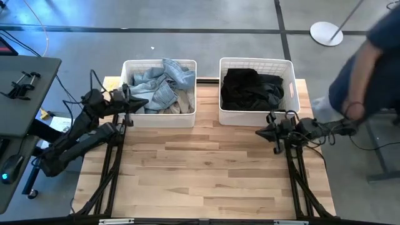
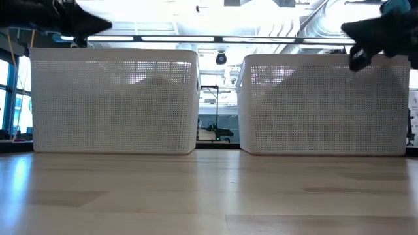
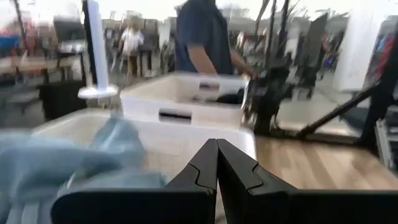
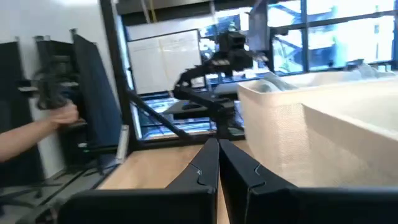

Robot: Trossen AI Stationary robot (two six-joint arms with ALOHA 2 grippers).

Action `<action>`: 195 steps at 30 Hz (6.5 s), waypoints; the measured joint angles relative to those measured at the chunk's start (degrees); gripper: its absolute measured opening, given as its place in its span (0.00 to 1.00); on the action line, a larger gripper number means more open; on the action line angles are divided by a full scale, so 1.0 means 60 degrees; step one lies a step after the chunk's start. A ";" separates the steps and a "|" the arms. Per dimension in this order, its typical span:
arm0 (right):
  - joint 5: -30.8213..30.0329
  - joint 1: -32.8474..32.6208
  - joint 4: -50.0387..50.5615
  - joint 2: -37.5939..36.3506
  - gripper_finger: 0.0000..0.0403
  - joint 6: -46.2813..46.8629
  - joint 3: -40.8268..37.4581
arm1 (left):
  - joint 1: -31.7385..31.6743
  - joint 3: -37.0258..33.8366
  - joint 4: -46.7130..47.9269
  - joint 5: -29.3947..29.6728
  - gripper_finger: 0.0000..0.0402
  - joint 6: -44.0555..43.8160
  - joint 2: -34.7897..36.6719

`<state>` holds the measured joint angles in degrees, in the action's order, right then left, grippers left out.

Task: Sort clothes
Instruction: Return to Home Position

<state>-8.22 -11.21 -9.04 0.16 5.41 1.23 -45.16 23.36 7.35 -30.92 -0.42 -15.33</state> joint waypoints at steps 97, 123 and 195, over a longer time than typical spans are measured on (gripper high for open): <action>0.4279 0.3681 0.0897 0.1020 0.00 0.0731 -0.0123 | 1.1744 -0.2194 -0.1942 0.7949 0.00 -0.1053 0.0731; 0.6305 0.5986 0.0655 0.0943 0.00 0.1215 -0.0108 | 0.8988 -0.3780 -0.1454 0.6184 0.00 0.0015 0.2516; -0.0550 -0.0148 0.1047 0.0851 0.00 0.0339 -0.0123 | 0.9055 -0.3771 -0.1475 0.6430 0.00 0.0177 0.2068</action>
<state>-11.52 -12.10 -2.76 5.27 7.44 0.49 9.17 0.73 -1.50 7.66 0.64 -2.93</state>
